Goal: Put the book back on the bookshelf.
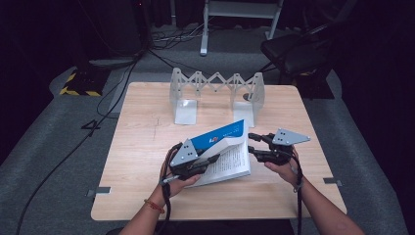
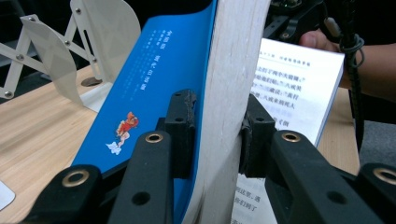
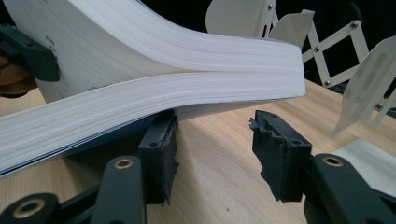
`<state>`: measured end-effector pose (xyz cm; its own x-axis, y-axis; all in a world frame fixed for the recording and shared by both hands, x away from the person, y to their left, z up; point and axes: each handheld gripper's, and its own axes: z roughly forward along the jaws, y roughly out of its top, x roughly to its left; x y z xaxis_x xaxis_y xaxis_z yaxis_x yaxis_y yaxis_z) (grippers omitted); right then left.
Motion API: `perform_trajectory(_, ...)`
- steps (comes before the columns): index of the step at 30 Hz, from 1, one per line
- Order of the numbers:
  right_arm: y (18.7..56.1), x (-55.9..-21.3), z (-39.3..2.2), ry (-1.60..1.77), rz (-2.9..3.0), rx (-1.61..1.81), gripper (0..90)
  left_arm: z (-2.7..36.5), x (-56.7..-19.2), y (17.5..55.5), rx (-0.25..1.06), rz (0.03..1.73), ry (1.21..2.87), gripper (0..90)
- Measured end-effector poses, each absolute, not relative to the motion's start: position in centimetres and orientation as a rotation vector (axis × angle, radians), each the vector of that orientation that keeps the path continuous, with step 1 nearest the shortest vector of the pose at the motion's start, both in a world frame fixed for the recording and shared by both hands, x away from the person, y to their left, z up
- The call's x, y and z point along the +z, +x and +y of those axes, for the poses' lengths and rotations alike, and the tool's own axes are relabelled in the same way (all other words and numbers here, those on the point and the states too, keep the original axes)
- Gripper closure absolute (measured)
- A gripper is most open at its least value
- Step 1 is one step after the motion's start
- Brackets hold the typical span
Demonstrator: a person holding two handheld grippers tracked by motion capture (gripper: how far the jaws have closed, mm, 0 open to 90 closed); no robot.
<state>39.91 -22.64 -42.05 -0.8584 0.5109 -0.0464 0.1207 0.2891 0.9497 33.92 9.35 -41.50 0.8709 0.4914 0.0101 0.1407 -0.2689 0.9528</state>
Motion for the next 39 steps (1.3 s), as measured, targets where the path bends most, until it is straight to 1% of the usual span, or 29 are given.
perform_trajectory(7, 39.5, -41.3, -21.7, 0.527, 2.213, 1.617, 50.9, 10.6, -41.7, 33.1, 0.353, 0.503, 1.796, 69.5)
perform_trajectory(14, 39.5, -39.8, -19.9, 0.462, 2.210, 1.642, 50.9, 12.2, -41.8, 32.2, 0.390, 0.509, 1.797, 68.1)
perform_trajectory(18, 39.7, -39.3, -18.9, 0.457, 2.204, 1.674, 50.9, 12.7, -41.9, 32.1, 0.387, 0.519, 1.796, 64.2)
perform_trajectory(24, 39.7, -38.8, -17.7, 0.418, 2.205, 1.693, 50.8, 13.1, -41.9, 31.4, 0.449, 0.554, 1.831, 59.6)
perform_trajectory(29, 39.6, -38.7, -16.4, 0.382, 2.239, 1.643, 49.3, 13.2, -42.1, 31.4, 0.437, 0.572, 1.829, 56.5)
perform_trajectory(31, 39.6, -38.9, -16.2, 0.389, 2.244, 1.641, 49.1, 13.3, -42.1, 31.5, 0.426, 0.566, 1.832, 56.8)
perform_trajectory(34, 39.6, -39.0, -16.2, 0.389, 2.240, 1.641, 48.4, 13.5, -42.2, 31.9, 0.392, 0.556, 1.819, 64.1)
perform_trajectory(39, 39.5, -39.3, -17.4, 0.401, 2.226, 1.627, 48.5, 12.6, -42.4, 32.9, 0.329, 0.538, 1.799, 66.3)
